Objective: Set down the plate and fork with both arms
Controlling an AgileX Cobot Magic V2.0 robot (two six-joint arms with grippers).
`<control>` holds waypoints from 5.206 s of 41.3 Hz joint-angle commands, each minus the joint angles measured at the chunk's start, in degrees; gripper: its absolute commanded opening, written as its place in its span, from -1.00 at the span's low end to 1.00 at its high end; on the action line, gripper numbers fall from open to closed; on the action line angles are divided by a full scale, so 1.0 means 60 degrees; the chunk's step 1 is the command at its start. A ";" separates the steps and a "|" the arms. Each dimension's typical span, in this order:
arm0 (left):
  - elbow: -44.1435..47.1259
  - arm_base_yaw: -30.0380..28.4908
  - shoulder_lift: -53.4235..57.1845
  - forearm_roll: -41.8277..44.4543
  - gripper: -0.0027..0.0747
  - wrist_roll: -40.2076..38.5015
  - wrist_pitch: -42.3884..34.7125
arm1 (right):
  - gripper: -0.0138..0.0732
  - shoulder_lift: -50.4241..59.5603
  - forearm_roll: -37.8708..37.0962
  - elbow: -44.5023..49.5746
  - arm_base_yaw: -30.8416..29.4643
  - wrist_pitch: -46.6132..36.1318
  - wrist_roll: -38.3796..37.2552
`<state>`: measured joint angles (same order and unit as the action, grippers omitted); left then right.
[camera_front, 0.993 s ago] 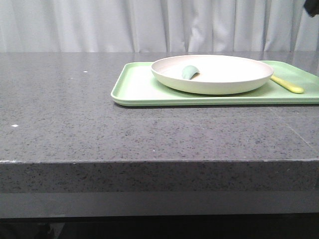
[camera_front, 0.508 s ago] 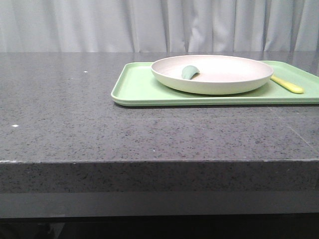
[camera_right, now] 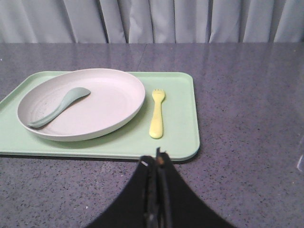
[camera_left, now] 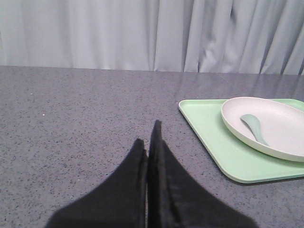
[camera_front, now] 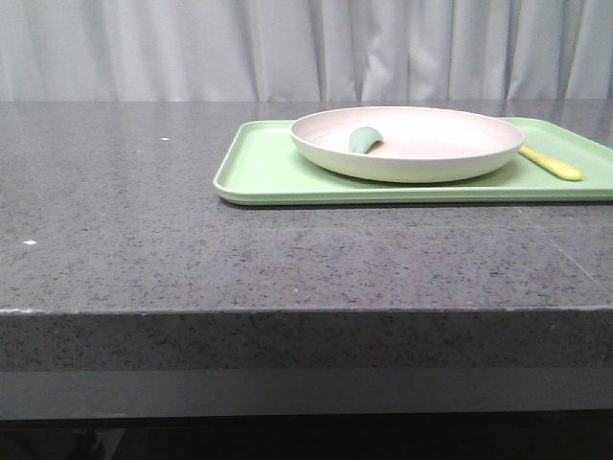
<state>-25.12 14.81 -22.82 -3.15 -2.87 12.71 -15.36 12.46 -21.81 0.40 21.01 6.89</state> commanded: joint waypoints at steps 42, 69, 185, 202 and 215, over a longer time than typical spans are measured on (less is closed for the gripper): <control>-0.0269 0.0000 -0.0075 -0.0002 -0.98 -0.0019 -0.0764 | -0.80 0.0718 0.0039 -0.0092 -0.0011 -0.0887 0.0099; 0.1701 -0.0816 0.1573 -0.0002 -0.98 -0.0019 -0.0764 | -0.80 0.0718 0.0039 -0.0092 -0.0011 -0.0887 0.0099; 0.4269 -0.2181 0.4052 -0.0002 -0.98 -0.0019 -0.0802 | -0.80 0.2836 -0.0869 0.3860 -0.0029 -0.2155 -0.0503; 0.4269 -0.2181 0.4052 -0.0002 -0.98 -0.0019 -0.0802 | -0.80 0.2836 -0.0869 0.3860 -0.0029 -0.2155 -0.0503; 0.4269 -0.2181 0.4052 -0.0002 -0.98 -0.0019 -0.0802 | -0.80 0.2836 -0.0869 0.3860 -0.0029 -0.2155 -0.0503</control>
<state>0.35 1.90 0.27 -3.15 -2.87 12.52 0.62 7.81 1.55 0.40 12.49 3.85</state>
